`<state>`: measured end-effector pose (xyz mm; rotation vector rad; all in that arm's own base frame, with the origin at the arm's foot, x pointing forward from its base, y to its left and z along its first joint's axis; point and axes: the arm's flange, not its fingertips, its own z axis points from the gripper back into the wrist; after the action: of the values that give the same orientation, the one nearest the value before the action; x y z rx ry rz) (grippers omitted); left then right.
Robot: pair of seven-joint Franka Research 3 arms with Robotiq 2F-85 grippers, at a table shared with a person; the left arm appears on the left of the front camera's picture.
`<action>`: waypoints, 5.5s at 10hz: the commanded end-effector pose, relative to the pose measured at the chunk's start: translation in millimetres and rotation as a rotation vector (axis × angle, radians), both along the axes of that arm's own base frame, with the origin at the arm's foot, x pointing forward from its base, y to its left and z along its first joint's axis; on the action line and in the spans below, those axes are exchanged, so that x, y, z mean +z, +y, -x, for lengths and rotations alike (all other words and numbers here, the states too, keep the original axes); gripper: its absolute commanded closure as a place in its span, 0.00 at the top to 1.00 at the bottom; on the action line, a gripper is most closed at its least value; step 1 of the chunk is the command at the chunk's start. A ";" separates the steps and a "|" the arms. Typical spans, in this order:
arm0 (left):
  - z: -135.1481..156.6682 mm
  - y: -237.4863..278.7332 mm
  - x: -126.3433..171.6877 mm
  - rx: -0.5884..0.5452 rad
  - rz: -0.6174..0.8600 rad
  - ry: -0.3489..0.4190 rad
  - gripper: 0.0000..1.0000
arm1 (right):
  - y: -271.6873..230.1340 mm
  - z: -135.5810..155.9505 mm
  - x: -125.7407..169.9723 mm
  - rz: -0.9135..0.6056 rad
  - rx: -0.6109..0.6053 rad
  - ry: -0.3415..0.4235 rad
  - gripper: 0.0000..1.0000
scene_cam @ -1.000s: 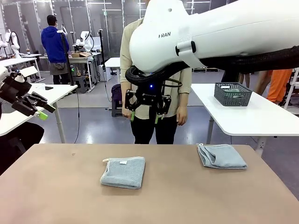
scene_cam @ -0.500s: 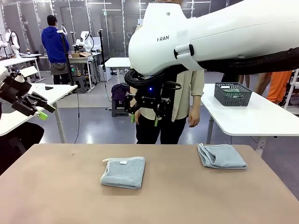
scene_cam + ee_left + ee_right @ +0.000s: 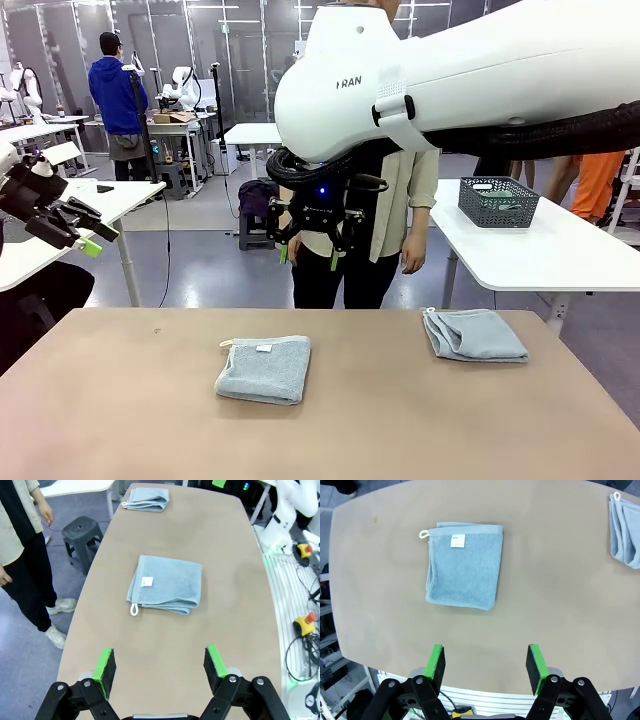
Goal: Fold the towels and place them in the basket.
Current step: Stack the folded Towel with hook on the right side of the table.
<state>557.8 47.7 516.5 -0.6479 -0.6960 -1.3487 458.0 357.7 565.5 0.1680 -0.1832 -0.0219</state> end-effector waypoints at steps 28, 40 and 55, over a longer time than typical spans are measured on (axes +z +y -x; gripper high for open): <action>1.5 0.0 2.4 0.004 -0.015 0.000 0.90 | 8.0 -39.1 -276.5 -0.168 -0.024 -0.114 0.62; 1.5 0.0 2.4 0.004 -0.015 0.000 0.90 | -9.8 -48.4 -255.4 -0.187 0.037 -0.069 0.00; 1.5 0.0 2.4 0.004 -0.015 0.000 0.90 | -123.3 -67.7 -68.8 -0.087 0.082 -0.146 0.00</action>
<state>557.8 47.8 516.5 -0.6477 -0.6961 -1.3485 524.3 237.3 495.8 0.2754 -0.3246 0.0375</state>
